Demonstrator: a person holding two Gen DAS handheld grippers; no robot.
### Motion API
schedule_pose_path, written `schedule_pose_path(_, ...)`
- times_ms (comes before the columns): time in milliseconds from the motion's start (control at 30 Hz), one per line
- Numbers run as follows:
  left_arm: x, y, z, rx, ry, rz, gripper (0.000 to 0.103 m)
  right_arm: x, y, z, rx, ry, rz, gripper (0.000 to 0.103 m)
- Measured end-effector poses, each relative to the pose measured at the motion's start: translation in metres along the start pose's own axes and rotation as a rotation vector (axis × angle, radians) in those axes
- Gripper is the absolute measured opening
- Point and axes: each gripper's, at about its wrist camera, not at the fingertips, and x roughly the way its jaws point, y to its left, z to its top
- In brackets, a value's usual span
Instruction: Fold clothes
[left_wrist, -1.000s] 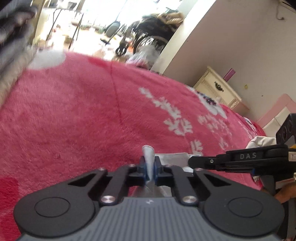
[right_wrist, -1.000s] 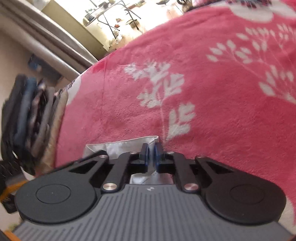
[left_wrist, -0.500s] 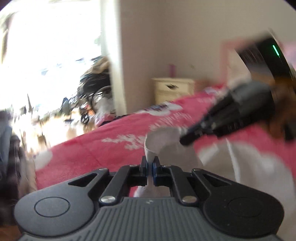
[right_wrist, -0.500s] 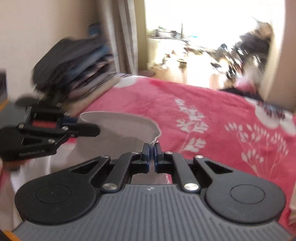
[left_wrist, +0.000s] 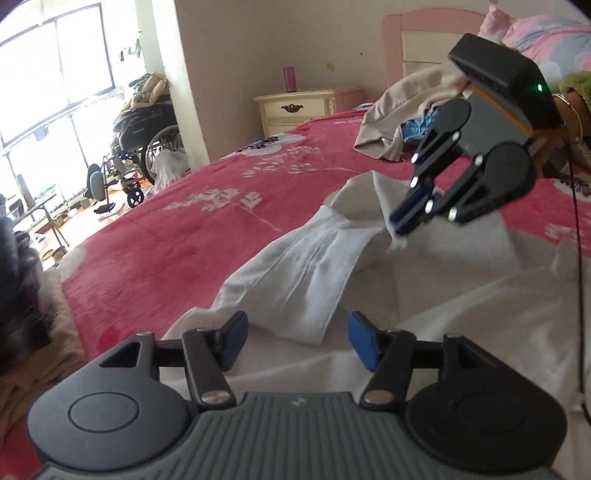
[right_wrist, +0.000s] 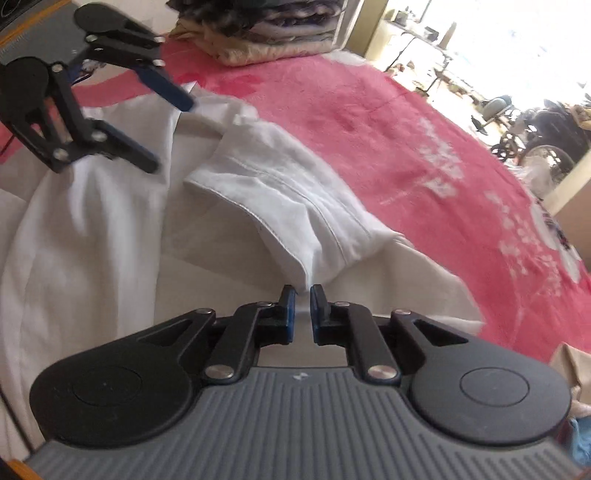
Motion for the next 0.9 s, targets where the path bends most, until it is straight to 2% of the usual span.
schedule_pose_path(133, -0.016, 0.021, -0.004, -0.101, -0.024, 0.028, 0.062, -0.031, -0.011, 0.005, 0.085, -0.091, -0.01, 0.008)
schedule_pose_path(200, -0.011, 0.031, -0.002, -0.164, -0.032, 0.049, 0.06, -0.041, -0.019, 0.012, 0.172, -0.157, 0.021, 0.008)
schedule_pose_path(333, 0.017, 0.043, 0.011, -0.269, -0.026, 0.064, 0.055, -0.021, -0.018, 0.032, 0.246, -0.179, 0.063, 0.008)
schedule_pose_path(433, 0.036, 0.037, 0.016, -0.285, -0.026, 0.044, 0.054, 0.012, -0.011, 0.045, 0.254, -0.141, 0.078, 0.008)
schedule_pose_path(500, 0.053, 0.031, 0.016, -0.292, 0.007, 0.025, 0.054, 0.036, -0.006, 0.049, 0.251, -0.089, 0.071, 0.008)
schedule_pose_path(600, 0.083, 0.017, 0.012, -0.223, 0.103, 0.085, 0.05, 0.069, -0.006, 0.044, 0.27, -0.015, 0.061, 0.008)
schedule_pose_path(633, 0.087, 0.016, 0.011, -0.208, 0.104, 0.098, 0.051, 0.076, -0.008, 0.042, 0.286, -0.005, 0.06, 0.008)
schedule_pose_path(900, 0.106, 0.021, 0.013, -0.152, 0.098, 0.163, 0.058, 0.093, -0.02, 0.046, 0.3, -0.057, 0.049, 0.008)
